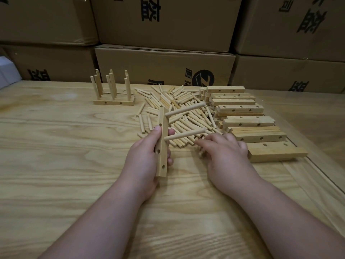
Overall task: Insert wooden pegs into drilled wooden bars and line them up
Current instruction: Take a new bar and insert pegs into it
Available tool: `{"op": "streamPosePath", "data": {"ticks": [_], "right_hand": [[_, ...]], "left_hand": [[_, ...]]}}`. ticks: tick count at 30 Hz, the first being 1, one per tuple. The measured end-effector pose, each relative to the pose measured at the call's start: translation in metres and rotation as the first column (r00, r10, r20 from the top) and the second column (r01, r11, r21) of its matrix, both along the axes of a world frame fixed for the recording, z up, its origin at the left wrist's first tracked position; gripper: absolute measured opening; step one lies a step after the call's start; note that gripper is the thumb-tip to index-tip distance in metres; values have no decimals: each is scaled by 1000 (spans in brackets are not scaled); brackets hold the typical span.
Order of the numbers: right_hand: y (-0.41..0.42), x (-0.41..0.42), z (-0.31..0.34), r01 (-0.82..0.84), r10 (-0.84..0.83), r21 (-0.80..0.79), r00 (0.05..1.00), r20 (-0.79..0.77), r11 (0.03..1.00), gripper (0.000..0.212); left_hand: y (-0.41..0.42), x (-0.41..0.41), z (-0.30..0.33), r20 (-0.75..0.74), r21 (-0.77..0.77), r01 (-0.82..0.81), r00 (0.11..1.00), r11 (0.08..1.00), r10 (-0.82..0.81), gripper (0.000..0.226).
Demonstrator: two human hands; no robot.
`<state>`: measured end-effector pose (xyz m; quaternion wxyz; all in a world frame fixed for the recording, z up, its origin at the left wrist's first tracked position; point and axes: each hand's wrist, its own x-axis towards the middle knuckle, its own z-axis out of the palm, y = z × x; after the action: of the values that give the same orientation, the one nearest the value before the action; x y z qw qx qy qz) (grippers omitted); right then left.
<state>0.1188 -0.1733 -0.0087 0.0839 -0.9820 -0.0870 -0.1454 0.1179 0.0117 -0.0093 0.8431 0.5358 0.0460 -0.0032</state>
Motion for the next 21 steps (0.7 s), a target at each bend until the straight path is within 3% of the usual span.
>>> {"op": "streamPosePath", "data": {"ticks": [6,11,15,21], "right_hand": [[-6,-1,3,9,-10,32,999,49,999,23],[-2,-11,13,-165,138,182,978,155,969,22],[5,-25,18,-367,345,276,930,125,888,31],[10,-31,15,-438,418,401,897,141,805,25]], "left_hand": [[0,0,0,2,4,-4,1000,1000,4,41],[-1,0,1,9,-38,-7,1000,999,7,40],[0,1,1,21,-143,8,1000,990,-5,39],[0,-1,4,40,-149,23,999,989,-17,41]]}}
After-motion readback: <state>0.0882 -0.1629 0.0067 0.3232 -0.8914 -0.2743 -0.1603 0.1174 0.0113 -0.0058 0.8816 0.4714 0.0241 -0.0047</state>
